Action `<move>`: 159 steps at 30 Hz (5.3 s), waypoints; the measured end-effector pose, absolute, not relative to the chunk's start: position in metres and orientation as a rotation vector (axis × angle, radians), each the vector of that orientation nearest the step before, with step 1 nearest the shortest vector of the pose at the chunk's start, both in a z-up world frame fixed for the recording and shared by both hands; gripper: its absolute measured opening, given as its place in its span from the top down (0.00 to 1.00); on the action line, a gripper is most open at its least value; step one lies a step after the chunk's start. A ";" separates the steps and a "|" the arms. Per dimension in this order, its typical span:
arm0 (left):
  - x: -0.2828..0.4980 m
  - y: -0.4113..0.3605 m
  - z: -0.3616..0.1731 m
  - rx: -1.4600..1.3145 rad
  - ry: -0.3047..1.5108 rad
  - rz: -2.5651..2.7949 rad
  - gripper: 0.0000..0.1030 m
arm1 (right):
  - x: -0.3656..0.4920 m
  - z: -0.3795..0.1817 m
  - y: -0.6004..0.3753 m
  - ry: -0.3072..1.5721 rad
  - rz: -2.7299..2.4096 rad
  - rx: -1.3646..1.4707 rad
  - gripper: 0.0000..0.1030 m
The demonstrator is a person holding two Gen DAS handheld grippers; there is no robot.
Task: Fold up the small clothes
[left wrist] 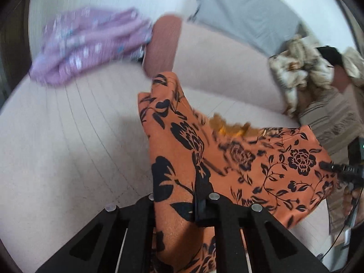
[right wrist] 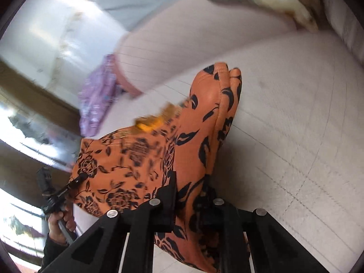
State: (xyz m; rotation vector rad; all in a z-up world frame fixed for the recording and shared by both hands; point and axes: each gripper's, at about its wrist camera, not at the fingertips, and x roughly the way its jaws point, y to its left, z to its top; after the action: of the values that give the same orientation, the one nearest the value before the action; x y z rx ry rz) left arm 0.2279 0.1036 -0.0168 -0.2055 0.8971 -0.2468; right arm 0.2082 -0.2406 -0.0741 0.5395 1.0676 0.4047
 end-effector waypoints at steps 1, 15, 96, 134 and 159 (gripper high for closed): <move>0.211 0.106 -0.004 -0.217 0.880 -0.263 0.88 | 0.198 -0.057 -0.238 1.048 0.420 0.519 0.86; 0.088 0.147 -0.101 -0.184 0.968 -0.042 0.53 | 0.010 -0.159 -0.290 1.075 0.128 0.675 0.41; 0.061 0.071 -0.130 -0.108 0.955 -0.176 0.15 | 0.141 -0.176 -0.235 1.141 0.118 0.496 0.85; 0.052 0.059 -0.141 -0.020 1.076 -0.077 0.26 | -0.042 -0.177 -0.228 1.072 0.192 0.944 0.34; 0.021 0.100 -0.134 -0.100 1.050 0.084 0.26 | -0.050 -0.118 -0.233 0.863 0.205 0.851 0.26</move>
State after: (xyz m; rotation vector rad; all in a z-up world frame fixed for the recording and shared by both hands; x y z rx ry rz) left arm 0.0205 0.0998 -0.1337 -0.0997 1.0497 0.0840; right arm -0.0504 -0.2331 -0.1177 0.8514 0.8633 0.2046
